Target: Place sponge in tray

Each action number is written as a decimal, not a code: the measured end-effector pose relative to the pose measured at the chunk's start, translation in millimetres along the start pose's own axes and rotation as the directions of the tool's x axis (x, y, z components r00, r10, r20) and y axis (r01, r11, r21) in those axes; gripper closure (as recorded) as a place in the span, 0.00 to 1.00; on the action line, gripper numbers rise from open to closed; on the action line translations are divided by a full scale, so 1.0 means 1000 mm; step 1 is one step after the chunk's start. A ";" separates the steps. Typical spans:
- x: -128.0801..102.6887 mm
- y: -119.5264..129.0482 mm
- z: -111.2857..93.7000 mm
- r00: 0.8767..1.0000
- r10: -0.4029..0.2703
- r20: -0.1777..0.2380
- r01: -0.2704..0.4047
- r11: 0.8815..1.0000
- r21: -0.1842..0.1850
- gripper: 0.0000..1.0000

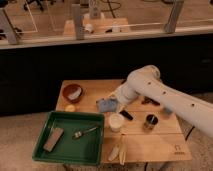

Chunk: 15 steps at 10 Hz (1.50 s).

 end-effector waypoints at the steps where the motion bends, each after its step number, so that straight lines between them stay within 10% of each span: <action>1: -0.022 -0.006 0.008 0.998 -0.069 0.012 0.069 0.998 -0.012 1.00; 6: -0.119 -0.004 0.049 0.907 -0.402 0.129 0.414 0.907 -0.084 0.93; 13: -0.137 0.041 0.131 0.842 -0.536 0.062 0.537 0.822 -0.190 0.26; 15: -0.136 0.042 0.132 0.841 -0.537 0.060 0.538 0.821 -0.192 0.20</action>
